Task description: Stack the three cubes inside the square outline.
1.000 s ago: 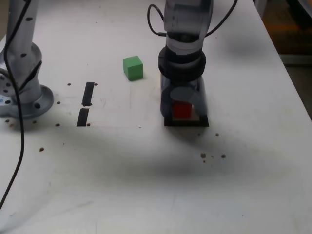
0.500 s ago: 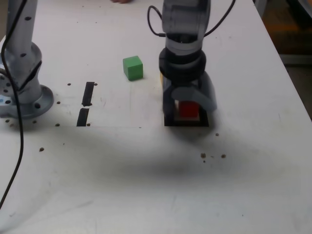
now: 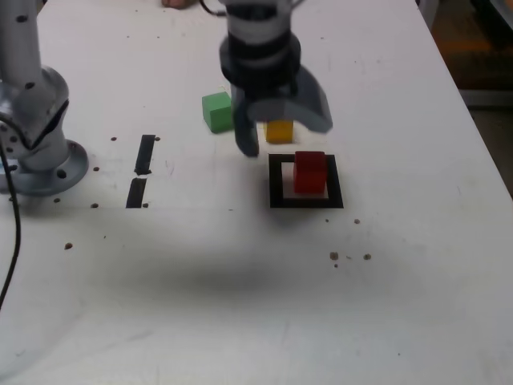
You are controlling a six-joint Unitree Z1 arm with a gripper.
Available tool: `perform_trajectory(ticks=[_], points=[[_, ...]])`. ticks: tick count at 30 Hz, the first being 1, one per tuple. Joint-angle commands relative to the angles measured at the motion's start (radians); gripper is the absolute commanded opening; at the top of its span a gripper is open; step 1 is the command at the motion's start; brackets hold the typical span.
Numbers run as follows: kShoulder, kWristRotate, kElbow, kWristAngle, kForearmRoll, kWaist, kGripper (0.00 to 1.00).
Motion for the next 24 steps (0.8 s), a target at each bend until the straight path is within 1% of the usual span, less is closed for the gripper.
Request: perform_trajectory(ticks=[1,6,14,19,24], points=[[-0.019,-0.003,-0.002,0.008,0.017,0.015,0.97],[-0.024,0.015,0.001,0.007,0.028,0.064,0.97],[0.046,0.117,-0.019,-0.024,0.024,0.174,0.96],[0.084,0.174,-0.034,-0.027,0.023,0.222,0.96],[0.114,0.229,-0.042,-0.024,0.019,0.262,0.98]])
